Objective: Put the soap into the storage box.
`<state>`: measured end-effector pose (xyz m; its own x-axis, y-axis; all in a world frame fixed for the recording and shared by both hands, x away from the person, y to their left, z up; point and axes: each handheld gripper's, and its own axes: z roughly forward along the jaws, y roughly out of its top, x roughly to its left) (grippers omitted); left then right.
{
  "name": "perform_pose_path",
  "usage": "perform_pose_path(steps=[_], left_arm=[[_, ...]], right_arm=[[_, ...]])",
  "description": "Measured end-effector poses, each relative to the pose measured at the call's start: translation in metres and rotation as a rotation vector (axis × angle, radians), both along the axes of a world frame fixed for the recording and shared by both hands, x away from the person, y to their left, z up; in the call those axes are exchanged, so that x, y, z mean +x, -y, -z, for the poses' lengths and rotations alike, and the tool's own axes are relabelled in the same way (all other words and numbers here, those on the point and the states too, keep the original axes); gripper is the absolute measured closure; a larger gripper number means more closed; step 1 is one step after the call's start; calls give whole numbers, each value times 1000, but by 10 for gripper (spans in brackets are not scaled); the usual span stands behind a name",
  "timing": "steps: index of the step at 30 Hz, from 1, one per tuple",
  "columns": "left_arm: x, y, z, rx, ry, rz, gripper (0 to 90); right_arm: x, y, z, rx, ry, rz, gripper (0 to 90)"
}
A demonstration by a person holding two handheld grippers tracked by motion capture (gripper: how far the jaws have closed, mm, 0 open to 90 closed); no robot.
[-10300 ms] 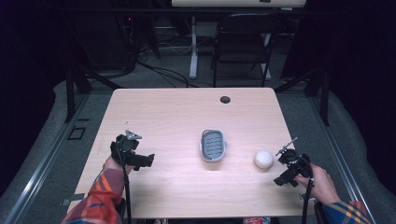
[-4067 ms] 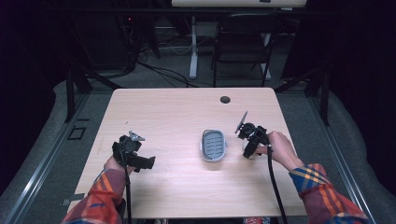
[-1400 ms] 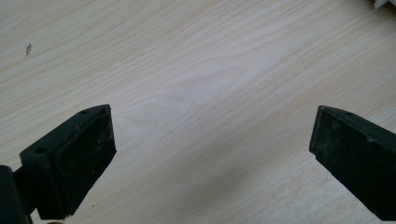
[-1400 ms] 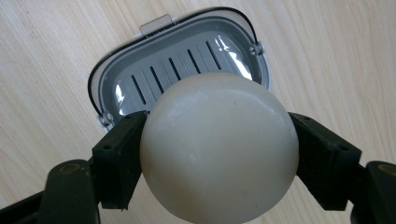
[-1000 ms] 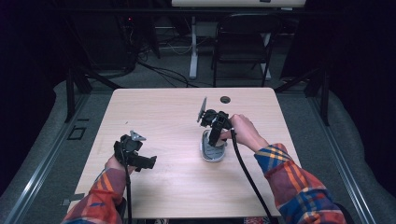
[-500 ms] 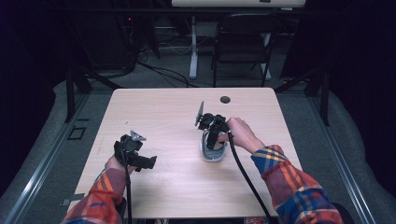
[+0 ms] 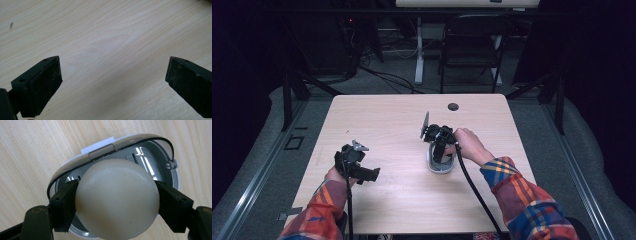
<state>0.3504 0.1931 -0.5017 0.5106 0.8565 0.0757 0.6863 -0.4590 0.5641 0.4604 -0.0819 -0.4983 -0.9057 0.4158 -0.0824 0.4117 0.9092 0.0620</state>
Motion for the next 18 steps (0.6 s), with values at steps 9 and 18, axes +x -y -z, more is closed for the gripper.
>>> perform_pose_path(steps=[9, 18], left_arm=[[0, 0, 0, 0, -1, 1, 6], [0, 0, 0, 0, -1, 0, 6]], right_arm=[[1, 0, 5, -8, -6, -5, 240], [0, 1, 7, -12, -8, -2, 239]])
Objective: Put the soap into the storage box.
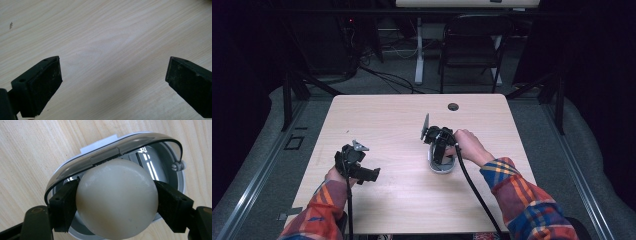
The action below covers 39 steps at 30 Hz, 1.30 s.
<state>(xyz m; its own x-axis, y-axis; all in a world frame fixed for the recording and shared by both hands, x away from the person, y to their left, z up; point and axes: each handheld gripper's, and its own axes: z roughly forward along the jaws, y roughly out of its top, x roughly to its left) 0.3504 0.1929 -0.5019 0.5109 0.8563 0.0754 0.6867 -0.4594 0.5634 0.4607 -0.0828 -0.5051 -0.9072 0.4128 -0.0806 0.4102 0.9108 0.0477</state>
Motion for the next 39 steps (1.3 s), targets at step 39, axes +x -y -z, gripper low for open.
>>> perform_pose_path(steps=[39], left_arm=[[0, 1, 0, 5, -8, 5, 6]], right_arm=[[-28, 59, -37, 73, 96, 78, 199]])
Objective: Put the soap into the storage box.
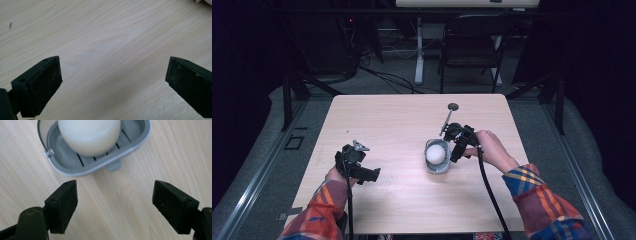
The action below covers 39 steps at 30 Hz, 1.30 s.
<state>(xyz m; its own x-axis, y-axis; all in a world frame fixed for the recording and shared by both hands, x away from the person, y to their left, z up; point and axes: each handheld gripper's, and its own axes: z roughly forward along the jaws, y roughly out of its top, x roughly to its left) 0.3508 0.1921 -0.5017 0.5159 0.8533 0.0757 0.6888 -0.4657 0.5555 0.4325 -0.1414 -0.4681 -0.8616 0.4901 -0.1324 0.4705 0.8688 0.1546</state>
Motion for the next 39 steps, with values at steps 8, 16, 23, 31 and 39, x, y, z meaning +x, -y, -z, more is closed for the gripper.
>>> perform_pose_path(steps=[8, 16, 23, 31, 39], left_arm=[[0, 0, 0, 4, -1, 1, 6], [1, 1, 1, 5, -3, 1, 5], [1, 1, 1, 6, -5, 2, 5], [0, 1, 1, 9, -5, 1, 6], [0, 1, 1, 9, -5, 14, 5]], right_arm=[[-15, 31, -1, 11, 20, 48, 152], [-31, 59, 1, 16, 31, 86, 137], [-45, 81, 7, -2, 30, 106, 122], [-70, 105, 32, -23, 34, 160, 0], [-92, 120, 56, -66, 70, 164, 0]])
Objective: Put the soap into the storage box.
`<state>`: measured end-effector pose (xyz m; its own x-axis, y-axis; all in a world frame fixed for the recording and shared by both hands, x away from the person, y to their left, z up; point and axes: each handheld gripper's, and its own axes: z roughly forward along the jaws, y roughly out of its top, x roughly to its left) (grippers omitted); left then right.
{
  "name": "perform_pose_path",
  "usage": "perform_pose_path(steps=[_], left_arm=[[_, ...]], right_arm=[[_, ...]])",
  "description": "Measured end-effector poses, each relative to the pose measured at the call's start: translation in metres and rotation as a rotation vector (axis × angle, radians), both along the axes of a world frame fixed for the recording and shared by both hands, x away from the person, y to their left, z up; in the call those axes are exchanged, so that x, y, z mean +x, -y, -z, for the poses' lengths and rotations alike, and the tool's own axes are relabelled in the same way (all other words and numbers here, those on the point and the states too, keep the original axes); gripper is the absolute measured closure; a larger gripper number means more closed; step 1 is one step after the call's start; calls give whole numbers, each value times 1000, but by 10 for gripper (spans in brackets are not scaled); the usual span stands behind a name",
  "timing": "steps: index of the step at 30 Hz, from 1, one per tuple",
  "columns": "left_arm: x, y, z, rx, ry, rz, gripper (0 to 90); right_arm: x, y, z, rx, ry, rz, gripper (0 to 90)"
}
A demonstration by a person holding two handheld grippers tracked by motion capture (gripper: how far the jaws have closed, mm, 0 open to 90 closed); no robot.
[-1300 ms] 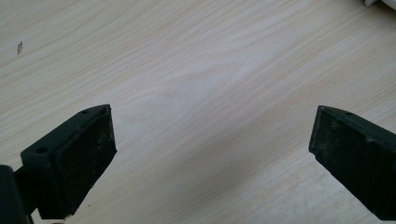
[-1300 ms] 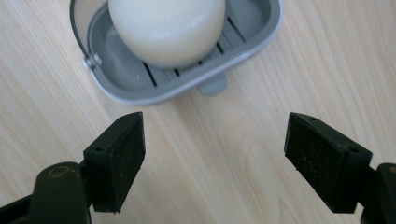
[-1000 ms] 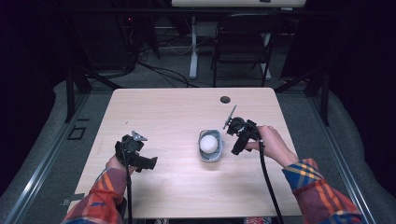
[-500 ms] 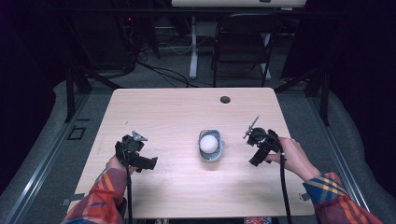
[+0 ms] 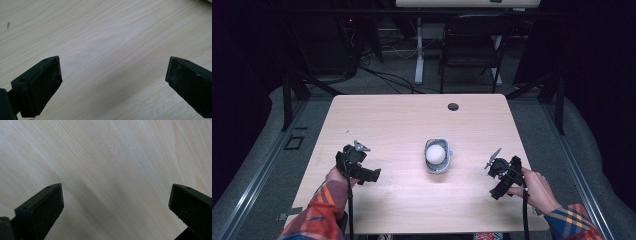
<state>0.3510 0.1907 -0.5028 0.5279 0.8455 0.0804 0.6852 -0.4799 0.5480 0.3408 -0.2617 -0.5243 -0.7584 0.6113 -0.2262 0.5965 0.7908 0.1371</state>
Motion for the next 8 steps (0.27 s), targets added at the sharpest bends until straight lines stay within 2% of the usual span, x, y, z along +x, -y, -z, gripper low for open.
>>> perform_pose_path(steps=[1, 2, 5, 7, 8], left_arm=[[-1, 0, -1, -3, 2, 4, 5], [-1, 0, -1, -3, 2, 4, 4], [-1, 0, -1, -3, 5, 6, 4], [-1, 1, -1, -6, 6, 6, 4], [-1, 1, -1, -6, 6, 6, 4]], right_arm=[[0, 1, 3, 36, 13, 21, 0], [0, 1, 3, 36, 13, 21, 0], [3, -1, 9, 24, -1, 15, 0], [4, -2, 11, -19, -16, 2, 18], [4, -2, 11, -19, -16, 2, 18]])
